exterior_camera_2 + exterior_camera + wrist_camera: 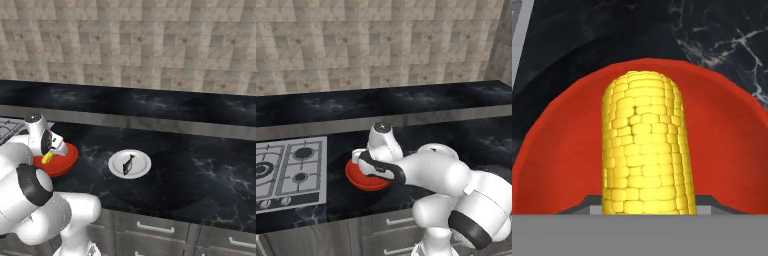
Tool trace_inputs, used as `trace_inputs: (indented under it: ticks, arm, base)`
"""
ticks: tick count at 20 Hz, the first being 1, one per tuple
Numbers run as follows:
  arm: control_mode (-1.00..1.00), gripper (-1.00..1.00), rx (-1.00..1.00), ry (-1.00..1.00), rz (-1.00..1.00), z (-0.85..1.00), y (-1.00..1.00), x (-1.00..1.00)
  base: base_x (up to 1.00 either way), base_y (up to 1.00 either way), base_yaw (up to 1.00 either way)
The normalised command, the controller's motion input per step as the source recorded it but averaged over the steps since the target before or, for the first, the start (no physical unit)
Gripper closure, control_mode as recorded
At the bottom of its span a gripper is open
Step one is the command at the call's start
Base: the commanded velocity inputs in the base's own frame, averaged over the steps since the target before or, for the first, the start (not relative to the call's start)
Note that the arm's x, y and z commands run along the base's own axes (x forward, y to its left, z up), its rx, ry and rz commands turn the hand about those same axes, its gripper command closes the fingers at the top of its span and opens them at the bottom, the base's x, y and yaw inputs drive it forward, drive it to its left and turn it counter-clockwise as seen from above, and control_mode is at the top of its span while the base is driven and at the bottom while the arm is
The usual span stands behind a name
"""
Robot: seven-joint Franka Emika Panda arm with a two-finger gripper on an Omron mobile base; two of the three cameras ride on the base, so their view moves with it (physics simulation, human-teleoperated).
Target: Place the fish on the plate and place the corn on the same plate.
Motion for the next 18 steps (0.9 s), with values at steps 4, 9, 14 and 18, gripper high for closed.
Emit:
trace_inputs:
  ticks: [4,9,14,18]
  arm:
    - [-1.0,1.0,0.0,0.01,0.0,0.87,-0.24,-0.08]
    - [-1.0,1.0,0.0,0.01,-0.02,0.5,-0.54,-0.14]
    - [-1.0,1.0,0.0,0.01,-0.05,0.09,-0.81,-0.08]
    - [-1.0,1.0,0.0,0.02,-0.02,0.0,-0.75,0.0]
  base:
    - [0.0,0.0,0.0]
    - [0.0,0.0,0.0]
    - [0.0,0.0,0.0]
    - [0.0,0.0,0.0]
